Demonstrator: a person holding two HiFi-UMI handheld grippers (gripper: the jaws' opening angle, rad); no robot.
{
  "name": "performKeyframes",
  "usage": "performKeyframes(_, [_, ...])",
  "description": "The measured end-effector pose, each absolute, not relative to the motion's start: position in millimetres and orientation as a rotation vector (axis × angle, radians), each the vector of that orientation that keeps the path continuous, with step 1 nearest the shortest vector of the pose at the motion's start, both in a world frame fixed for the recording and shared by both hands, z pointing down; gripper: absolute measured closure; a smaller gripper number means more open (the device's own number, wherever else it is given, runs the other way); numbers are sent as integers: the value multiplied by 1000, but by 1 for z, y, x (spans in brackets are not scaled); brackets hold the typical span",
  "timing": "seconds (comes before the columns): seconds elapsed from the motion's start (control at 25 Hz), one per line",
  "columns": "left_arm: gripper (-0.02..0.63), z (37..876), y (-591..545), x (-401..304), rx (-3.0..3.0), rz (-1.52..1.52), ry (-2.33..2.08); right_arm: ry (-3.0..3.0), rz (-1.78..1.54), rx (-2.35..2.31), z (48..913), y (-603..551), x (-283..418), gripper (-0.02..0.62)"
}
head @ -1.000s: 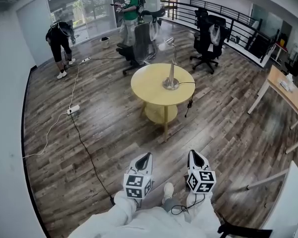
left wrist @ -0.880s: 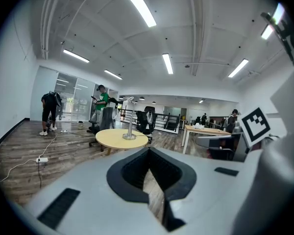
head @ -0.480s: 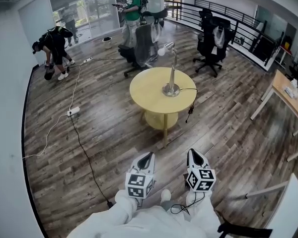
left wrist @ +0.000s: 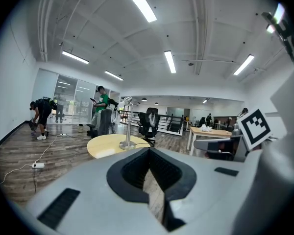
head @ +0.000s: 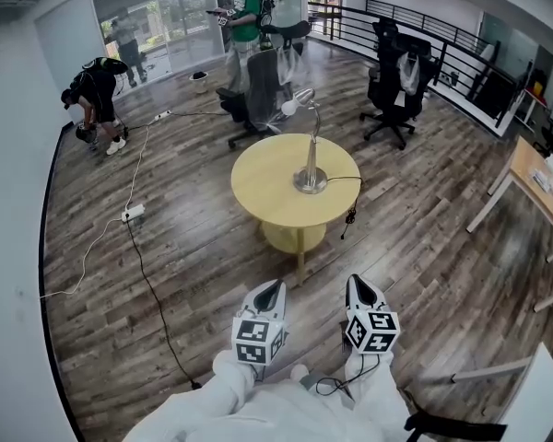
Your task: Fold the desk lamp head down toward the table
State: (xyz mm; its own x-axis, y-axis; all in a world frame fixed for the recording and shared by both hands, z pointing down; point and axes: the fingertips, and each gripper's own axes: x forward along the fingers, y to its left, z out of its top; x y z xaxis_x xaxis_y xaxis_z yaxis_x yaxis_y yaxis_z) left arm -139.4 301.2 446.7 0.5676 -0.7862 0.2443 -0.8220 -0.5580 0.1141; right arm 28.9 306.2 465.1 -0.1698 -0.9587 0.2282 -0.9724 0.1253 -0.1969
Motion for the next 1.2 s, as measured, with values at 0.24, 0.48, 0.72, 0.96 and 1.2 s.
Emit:
performKeyframes(0.24, [604, 454, 273, -115, 2566, 251, -1353, -2325, 507, 1969, 478, 279, 51, 583])
performKeyframes(0.48, [604, 462, 253, -98, 2545, 263, -1357, -2328, 529, 1943, 486, 255, 66, 583])
performKeyframes(0.72, [604, 466, 234, -93, 2525, 282, -1364, -2320, 555, 1938, 492, 240, 75, 583])
performKeyframes(0.96, [604, 467, 208, -86, 2539, 274, -1349, -2288, 584, 1963, 501, 222, 88, 583])
performKeyframes(1.2, [604, 467, 180, -78, 2562, 265, -1340, -2277, 578, 1983, 504, 199, 97, 583])
